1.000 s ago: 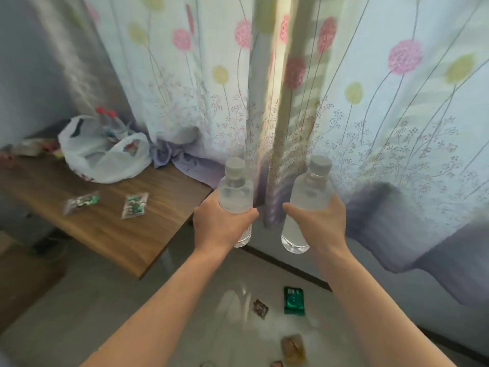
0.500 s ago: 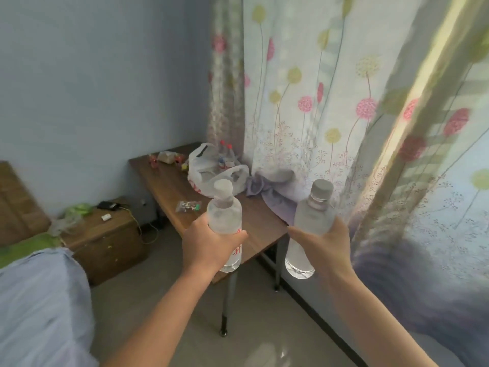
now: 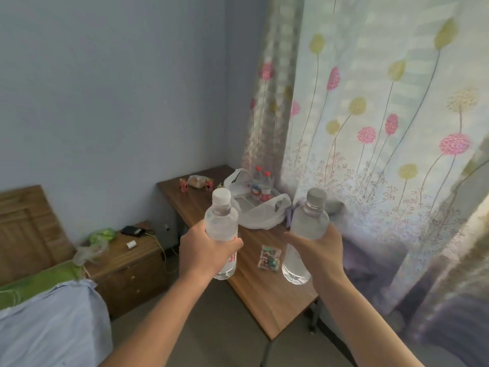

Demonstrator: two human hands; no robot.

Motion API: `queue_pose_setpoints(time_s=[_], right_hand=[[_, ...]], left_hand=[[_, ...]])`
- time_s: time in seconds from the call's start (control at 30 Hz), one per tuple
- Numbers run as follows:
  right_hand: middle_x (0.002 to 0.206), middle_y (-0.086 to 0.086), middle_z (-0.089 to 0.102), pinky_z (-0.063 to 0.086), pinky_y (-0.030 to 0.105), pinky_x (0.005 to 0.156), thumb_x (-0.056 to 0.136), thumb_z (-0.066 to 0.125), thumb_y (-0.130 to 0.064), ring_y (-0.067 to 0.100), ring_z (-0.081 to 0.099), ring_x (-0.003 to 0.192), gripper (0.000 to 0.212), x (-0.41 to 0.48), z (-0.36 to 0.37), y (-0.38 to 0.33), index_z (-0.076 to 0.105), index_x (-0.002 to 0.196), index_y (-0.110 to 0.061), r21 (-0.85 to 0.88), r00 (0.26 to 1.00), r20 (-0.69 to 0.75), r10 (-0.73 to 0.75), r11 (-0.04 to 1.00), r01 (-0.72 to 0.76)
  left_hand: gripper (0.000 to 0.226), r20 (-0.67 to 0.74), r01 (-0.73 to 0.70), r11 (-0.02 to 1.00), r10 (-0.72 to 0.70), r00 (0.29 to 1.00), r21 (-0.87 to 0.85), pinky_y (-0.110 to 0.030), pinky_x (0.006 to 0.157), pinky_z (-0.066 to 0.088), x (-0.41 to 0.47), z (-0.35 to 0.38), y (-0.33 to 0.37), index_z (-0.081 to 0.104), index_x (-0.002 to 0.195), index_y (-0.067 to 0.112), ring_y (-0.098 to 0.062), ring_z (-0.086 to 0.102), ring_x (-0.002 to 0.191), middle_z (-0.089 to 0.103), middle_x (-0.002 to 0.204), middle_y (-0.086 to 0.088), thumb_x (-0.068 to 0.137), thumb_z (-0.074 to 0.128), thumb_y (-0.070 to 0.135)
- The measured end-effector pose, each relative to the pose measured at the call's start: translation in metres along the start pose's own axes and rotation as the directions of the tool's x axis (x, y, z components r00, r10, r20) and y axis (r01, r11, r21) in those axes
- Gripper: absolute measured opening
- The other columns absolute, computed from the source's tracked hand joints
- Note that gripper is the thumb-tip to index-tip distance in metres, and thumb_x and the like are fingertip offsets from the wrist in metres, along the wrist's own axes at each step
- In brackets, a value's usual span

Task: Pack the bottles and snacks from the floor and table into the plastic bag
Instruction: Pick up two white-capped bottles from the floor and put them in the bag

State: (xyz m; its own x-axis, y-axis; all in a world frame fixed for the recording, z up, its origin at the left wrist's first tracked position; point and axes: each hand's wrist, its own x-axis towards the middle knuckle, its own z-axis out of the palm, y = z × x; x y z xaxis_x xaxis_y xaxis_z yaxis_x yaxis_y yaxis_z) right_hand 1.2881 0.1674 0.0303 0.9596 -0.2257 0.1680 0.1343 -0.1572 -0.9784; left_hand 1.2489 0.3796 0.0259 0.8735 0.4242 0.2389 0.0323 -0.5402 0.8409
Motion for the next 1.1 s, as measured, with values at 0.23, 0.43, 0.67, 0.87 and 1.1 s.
queue_pose_setpoints(time_s=[0.23, 0.43, 0.67, 0.87, 1.1], right_hand=[[0.1, -0.008, 0.074, 0.059, 0.05, 0.089, 0.065, 0.091, -0.018, 0.015, 0.07, 0.096, 0.052, 0.023, 0.097, 0.0, 0.067, 0.107, -0.034, -0.005, 0.999, -0.027, 0.035, 0.999, -0.036], [0.101, -0.003, 0.072, 0.057, 0.047, 0.091, 0.067, 0.09, -0.015, 0.019, 0.068, 0.098, 0.05, 0.055, 0.161, 0.012, 0.065, 0.108, -0.029, -0.019, 0.994, -0.017, 0.105, 0.994, -0.106], [0.107, 0.001, 0.07, 0.055, 0.045, 0.09, 0.068, 0.092, -0.017, 0.024, 0.067, 0.102, 0.06, 0.119, 0.233, 0.044, 0.063, 0.12, -0.021, -0.009, 0.986, -0.023, 0.163, 0.987, -0.163], [0.105, -0.006, 0.065, 0.054, 0.044, 0.093, 0.071, 0.091, -0.017, 0.022, 0.063, 0.105, 0.059, 0.193, 0.288, 0.068, 0.059, 0.119, -0.024, 0.015, 0.978, -0.072, 0.194, 0.981, -0.193], [0.101, -0.003, 0.069, 0.052, 0.038, 0.085, 0.07, 0.091, -0.019, 0.021, 0.066, 0.101, 0.052, 0.282, 0.31, 0.069, 0.064, 0.115, -0.022, -0.023, 0.969, -0.147, 0.197, 0.979, -0.203]], left_hand=[[0.046, 0.052, -0.039, 0.999, 0.039, 0.998, 0.0, -0.007, 0.056, 0.033, 0.083, -0.045, -0.03, 0.056, 0.097, 0.035, 0.007, 0.052, 0.071, 0.053, 0.081, 0.028, 0.068, 0.092, 0.037], [0.045, 0.064, -0.039, 0.999, 0.039, 0.997, -0.008, -0.006, 0.055, 0.031, 0.139, -0.053, -0.058, 0.054, 0.096, 0.035, 0.008, 0.051, 0.07, 0.051, 0.08, 0.029, 0.07, 0.091, 0.039], [0.049, 0.097, -0.032, 0.998, 0.028, 0.995, 0.047, -0.004, 0.058, 0.034, 0.214, -0.042, -0.101, 0.054, 0.101, 0.037, 0.001, 0.057, 0.078, 0.056, 0.088, 0.023, 0.07, 0.091, 0.043], [0.049, 0.128, -0.049, 0.994, 0.037, 0.991, 0.095, -0.004, 0.064, 0.035, 0.308, -0.021, -0.121, 0.052, 0.101, 0.038, -0.001, 0.056, 0.086, 0.054, 0.089, 0.025, 0.071, 0.09, 0.041], [0.048, 0.196, -0.13, 0.988, 0.111, 0.974, 0.087, 0.0, 0.058, 0.032, 0.408, 0.019, -0.11, 0.05, 0.099, 0.041, 0.002, 0.056, 0.078, 0.052, 0.087, 0.028, 0.072, 0.09, 0.042]])
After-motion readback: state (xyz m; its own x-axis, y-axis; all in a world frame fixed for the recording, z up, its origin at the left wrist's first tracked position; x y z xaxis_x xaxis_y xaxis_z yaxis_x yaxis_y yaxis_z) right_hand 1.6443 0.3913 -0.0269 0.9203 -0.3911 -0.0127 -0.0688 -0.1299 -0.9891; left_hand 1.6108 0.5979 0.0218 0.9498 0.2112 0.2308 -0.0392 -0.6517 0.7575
